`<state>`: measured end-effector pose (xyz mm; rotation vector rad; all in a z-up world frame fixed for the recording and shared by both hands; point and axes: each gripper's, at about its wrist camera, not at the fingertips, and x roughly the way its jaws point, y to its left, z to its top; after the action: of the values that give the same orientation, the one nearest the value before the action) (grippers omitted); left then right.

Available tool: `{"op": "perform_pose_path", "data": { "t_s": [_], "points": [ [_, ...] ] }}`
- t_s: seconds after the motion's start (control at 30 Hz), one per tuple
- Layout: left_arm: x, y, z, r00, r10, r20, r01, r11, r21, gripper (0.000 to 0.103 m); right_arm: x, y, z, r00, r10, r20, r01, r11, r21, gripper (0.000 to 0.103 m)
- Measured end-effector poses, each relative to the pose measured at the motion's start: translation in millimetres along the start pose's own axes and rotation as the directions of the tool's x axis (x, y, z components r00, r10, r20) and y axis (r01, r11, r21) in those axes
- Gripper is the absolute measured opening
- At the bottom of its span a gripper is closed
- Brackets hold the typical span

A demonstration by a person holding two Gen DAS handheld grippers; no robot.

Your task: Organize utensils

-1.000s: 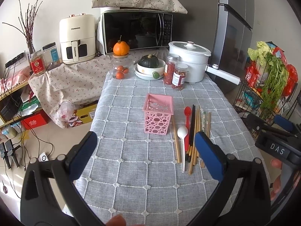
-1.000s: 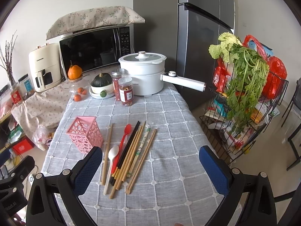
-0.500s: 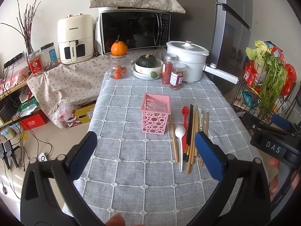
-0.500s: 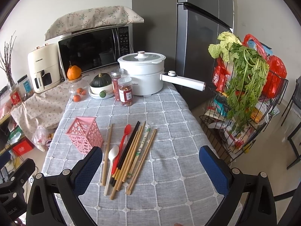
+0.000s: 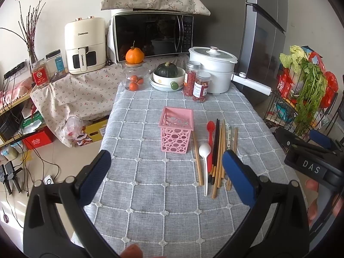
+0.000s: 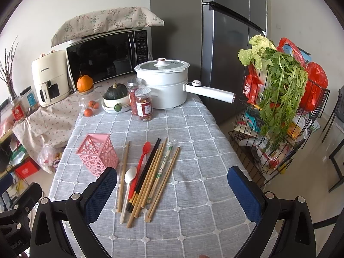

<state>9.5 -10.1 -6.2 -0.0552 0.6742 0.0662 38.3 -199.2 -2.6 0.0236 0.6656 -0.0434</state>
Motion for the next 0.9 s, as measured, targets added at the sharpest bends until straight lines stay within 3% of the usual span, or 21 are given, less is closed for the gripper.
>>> {"op": "perform_pose_path", "data": {
  "t_s": [0.9],
  "points": [
    [-0.2, -2.9, 0.5, 1.000, 0.004, 0.007, -0.004, 1.000, 0.004, 0.103, 1.1, -0.5, -0.9, 1.000, 0.003, -0.003, -0.003, 1.000, 0.004, 0.103]
  ]
}}
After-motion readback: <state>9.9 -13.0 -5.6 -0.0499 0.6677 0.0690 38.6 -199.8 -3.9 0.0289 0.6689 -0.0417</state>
